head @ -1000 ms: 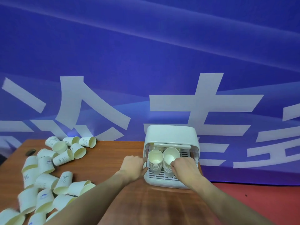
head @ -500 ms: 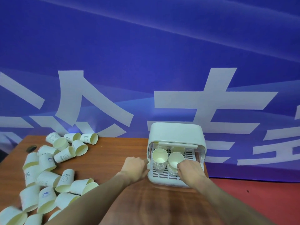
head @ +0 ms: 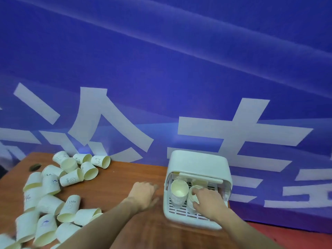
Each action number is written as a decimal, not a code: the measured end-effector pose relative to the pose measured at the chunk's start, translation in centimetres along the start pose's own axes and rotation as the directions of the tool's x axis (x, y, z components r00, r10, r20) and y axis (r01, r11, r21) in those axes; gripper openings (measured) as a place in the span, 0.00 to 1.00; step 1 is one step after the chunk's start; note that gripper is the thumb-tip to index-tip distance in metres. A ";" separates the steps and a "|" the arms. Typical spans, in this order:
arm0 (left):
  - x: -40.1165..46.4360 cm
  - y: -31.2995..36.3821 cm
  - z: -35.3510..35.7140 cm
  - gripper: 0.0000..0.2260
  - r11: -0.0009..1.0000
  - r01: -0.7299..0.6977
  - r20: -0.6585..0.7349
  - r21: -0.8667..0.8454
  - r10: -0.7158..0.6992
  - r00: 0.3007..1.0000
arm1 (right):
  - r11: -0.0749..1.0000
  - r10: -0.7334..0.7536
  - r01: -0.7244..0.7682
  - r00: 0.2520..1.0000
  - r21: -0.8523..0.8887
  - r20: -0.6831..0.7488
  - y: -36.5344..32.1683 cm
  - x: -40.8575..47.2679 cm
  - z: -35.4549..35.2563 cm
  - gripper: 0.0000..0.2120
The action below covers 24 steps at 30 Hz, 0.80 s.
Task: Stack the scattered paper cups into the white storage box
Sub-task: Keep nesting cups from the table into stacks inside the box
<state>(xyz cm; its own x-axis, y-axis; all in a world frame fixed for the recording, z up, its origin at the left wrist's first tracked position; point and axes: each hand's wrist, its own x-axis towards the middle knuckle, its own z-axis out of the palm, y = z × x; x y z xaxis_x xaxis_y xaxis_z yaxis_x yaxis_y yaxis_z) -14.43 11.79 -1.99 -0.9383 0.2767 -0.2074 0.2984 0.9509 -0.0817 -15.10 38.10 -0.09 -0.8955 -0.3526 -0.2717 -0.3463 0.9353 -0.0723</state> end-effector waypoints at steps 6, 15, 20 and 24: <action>-2.0 -0.8 -0.2 0.23 1.000 0.025 -0.029 0.002 -0.025 0.999 | 0.991 -0.114 0.119 0.991 0.060 -0.068 -3.7 0.1 -1.0 0.20; -7.0 -4.9 1.4 0.26 0.994 0.095 -0.039 -0.053 -0.097 0.994 | 0.965 -0.251 0.251 0.968 0.070 -0.016 -10.2 0.4 -0.8 0.29; -10.0 -9.0 2.4 0.28 0.977 0.193 -0.017 -0.085 -0.195 0.981 | 0.958 -0.288 0.288 0.958 0.011 0.001 -14.0 1.5 -1.2 0.30; -12.3 -12.4 3.9 0.28 0.958 0.269 0.003 -0.096 -0.270 0.963 | 0.949 -0.313 0.313 0.950 -0.032 0.018 -17.3 2.5 -0.7 0.32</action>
<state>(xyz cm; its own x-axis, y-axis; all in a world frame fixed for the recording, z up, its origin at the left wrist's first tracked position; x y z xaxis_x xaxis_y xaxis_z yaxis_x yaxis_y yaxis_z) -5.93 -3.96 -2.20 -0.9835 0.0094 -0.1805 0.0169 0.9990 -0.0403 -11.51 20.98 1.12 -0.7371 -0.6269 -0.2525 -0.6183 0.7764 -0.1226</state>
